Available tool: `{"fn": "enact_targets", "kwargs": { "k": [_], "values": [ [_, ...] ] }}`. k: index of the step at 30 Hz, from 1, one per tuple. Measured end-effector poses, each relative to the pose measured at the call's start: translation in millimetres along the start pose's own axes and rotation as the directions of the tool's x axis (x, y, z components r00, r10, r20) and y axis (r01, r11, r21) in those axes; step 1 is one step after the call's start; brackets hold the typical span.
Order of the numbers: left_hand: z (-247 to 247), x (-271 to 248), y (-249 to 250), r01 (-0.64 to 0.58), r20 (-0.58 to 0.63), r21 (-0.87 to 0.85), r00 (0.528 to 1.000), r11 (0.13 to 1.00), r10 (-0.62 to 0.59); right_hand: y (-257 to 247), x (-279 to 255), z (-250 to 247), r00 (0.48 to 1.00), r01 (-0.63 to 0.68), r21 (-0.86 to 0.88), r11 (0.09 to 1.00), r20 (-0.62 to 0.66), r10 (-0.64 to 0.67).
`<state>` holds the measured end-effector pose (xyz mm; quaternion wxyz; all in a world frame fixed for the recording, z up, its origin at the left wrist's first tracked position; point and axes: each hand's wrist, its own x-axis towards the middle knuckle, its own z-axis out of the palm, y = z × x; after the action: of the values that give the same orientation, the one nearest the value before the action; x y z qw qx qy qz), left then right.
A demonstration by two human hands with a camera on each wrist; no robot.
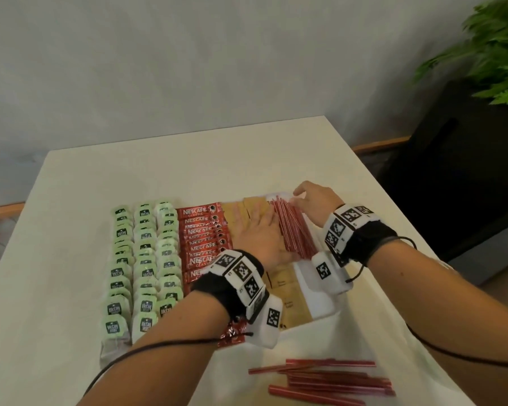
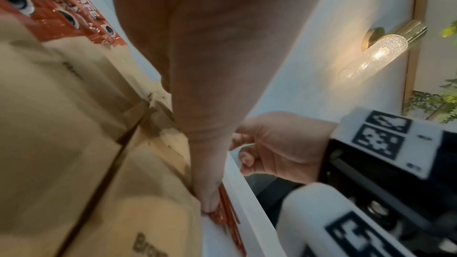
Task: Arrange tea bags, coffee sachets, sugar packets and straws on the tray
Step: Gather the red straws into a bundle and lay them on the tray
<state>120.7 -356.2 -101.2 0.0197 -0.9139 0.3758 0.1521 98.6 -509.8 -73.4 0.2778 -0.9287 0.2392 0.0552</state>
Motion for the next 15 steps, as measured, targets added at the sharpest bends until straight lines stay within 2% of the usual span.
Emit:
{"fn": "enact_targets", "kwargs": {
  "k": [4,5,8,10,13,15],
  "values": [
    [0.2,-1.5,3.4,0.004,-0.001,-0.002,1.0,1.0,-0.004,4.1,-20.6,4.4,0.984,0.127,-0.106,0.986,0.139,-0.112],
    [-0.5,-2.1,3.6,0.002,0.003,0.001,1.0,1.0,-0.002,5.4,-23.6,3.9,0.985,0.137,-0.108,0.985,0.123,-0.124],
    [-2.9,-3.3,3.7,-0.022,0.028,-0.014,0.999,1.0,0.022,14.0,-33.2,-2.5,0.986,0.162,0.034,0.986,-0.044,-0.16],
    [-4.5,-4.0,4.6,-0.047,0.039,0.013,0.998,0.999,0.046,23.4,-41.1,-2.6,0.982,0.178,0.012,0.984,-0.059,-0.177],
    [-5.3,-3.5,9.1,-0.066,0.02,0.074,0.998,0.995,0.065,36.2,-56.8,0.9,0.977,0.191,-0.133,0.973,0.117,-0.176],
    [-5.0,-1.9,11.5,-0.07,0.01,0.11,0.998,0.991,0.069,41.1,-63.5,4.1,0.955,0.212,-0.247,0.946,0.26,-0.146]
  ]
}}
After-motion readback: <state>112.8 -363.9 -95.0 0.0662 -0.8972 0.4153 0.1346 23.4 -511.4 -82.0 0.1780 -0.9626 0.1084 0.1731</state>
